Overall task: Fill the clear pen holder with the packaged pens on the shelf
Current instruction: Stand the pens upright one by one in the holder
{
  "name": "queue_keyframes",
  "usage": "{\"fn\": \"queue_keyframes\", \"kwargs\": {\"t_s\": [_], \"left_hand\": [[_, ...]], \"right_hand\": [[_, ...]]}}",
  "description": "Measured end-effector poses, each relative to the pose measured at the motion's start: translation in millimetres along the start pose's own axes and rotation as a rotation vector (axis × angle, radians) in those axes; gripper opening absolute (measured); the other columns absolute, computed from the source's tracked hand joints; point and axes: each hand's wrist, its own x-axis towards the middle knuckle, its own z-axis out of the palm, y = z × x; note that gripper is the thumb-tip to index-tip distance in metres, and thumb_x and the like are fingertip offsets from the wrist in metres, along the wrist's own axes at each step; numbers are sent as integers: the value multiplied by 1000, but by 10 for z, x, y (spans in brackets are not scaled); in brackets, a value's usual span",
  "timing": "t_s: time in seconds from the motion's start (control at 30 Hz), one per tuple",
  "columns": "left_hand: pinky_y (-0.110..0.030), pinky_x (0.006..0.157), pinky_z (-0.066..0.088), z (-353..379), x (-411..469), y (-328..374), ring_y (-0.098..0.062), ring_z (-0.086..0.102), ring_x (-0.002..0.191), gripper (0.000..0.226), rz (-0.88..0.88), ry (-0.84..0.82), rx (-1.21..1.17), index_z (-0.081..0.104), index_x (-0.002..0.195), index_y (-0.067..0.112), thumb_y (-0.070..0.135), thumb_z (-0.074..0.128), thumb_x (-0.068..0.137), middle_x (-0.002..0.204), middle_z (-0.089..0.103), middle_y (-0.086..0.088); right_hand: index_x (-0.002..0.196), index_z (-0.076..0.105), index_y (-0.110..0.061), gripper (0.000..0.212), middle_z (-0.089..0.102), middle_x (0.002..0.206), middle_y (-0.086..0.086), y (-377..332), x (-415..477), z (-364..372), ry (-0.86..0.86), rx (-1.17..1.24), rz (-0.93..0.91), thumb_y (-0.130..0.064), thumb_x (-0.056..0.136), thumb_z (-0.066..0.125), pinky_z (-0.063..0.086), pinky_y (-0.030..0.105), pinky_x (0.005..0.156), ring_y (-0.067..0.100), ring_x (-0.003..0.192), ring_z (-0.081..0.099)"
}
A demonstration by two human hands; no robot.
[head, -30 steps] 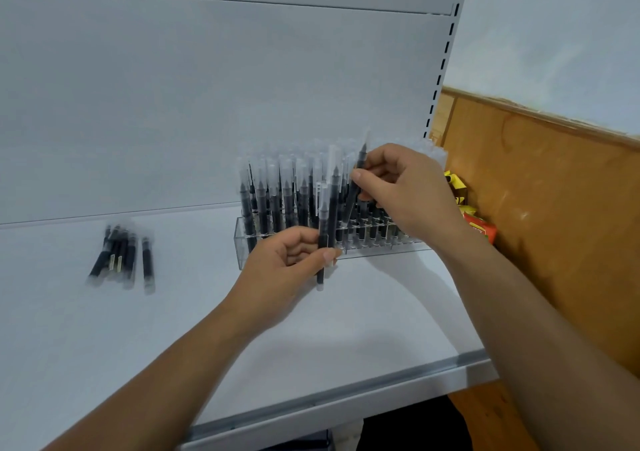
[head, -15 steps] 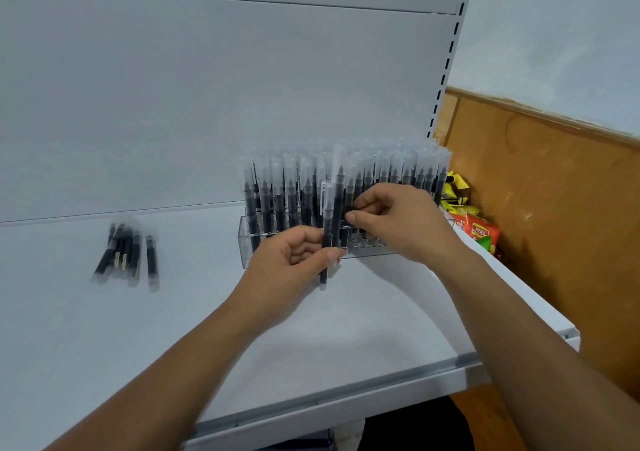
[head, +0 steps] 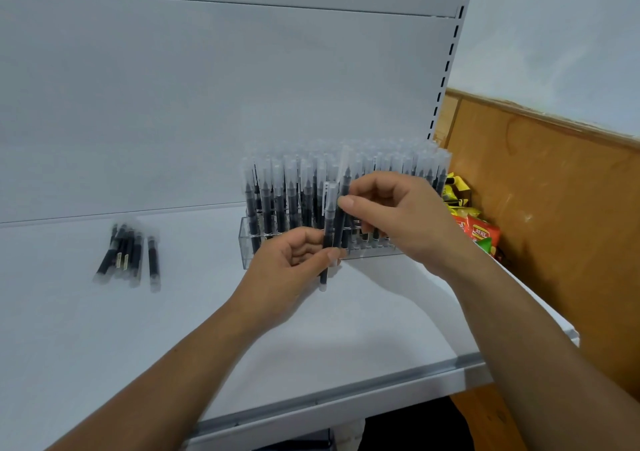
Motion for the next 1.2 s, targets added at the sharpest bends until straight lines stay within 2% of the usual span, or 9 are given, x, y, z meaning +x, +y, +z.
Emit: {"fn": "queue_keyframes", "kwargs": {"t_s": [0.13, 0.27, 0.37, 0.47, 0.6, 0.83, 0.93, 1.03, 1.2], "left_hand": [[-54, 95, 51, -3, 6, -7, -28, 69, 92, 20, -23, -2, -26, 73, 90, 14, 20, 72, 72, 92, 73, -18], [-57, 94, 50, 2, 8, -8, -28, 69, 91, 17, -39, -11, -44, 76, 86, 19, 23, 74, 69, 94, 71, -21], [-52, 93, 52, 11, 1, 3, -25, 69, 88, 18, -37, -12, -36, 76, 84, 20, 26, 74, 67, 95, 70, -23], [-46, 89, 54, 11, -2, 7, -23, 69, 87, 19, -33, -15, -19, 75, 84, 21, 28, 74, 67, 94, 71, -21], [-37, 85, 56, 4, 2, 6, -23, 69, 86, 21, -35, -16, -17, 73, 88, 17, 25, 72, 68, 94, 71, -21], [-31, 82, 57, 0, 5, 6, -23, 70, 87, 26, -38, -23, -12, 71, 92, 13, 25, 71, 69, 94, 71, -21], [-32, 82, 56, -8, 6, -2, -23, 70, 88, 23, -36, -30, -24, 72, 91, 16, 25, 72, 70, 94, 72, -19], [-28, 78, 55, -1, 7, 2, -22, 70, 87, 24, -31, -29, -18, 72, 91, 15, 25, 71, 70, 93, 72, -19], [-25, 76, 56, 4, 6, 2, -20, 69, 84, 25, -9, -26, -3, 70, 92, 12, 23, 70, 70, 94, 71, -22]], "right_hand": [[93, 70, -15, 7, 66, 73, -5, -19, 81, -132, 214, 25, -46, -20, 88, 71, 45, 13, 55, 4, 57, 58], [91, 68, -24, 4, 67, 80, -8, 55, 156, -193, 327, -118, -70, -26, 89, 70, 51, 19, 59, 5, 61, 60], [89, 67, -28, 4, 67, 82, -9, 132, 181, -155, 325, -199, -57, -30, 89, 70, 55, 30, 71, 12, 71, 63], [90, 66, -29, 4, 67, 81, -11, 174, 206, -136, 333, -231, -59, -31, 89, 70, 55, 35, 74, 16, 74, 64], [90, 65, -30, 5, 65, 81, -13, 186, 240, -129, 337, -244, -59, -32, 89, 69, 55, 34, 75, 15, 75, 64], [88, 64, -32, 6, 66, 82, -12, 188, 243, -124, 330, -242, -65, -32, 89, 69, 56, 36, 76, 16, 76, 65], [83, 61, -36, 11, 65, 79, -13, 200, 242, -132, 325, -258, -72, -33, 89, 70, 55, 33, 72, 14, 73, 64], [84, 64, -31, 8, 63, 76, -14, 218, 241, -149, 327, -312, -76, -33, 88, 71, 51, 27, 67, 8, 68, 60], [86, 61, -28, 11, 62, 75, -13, 358, 189, -26, 125, -498, 40, -35, 88, 70, 52, 31, 69, 5, 69, 58]]}}
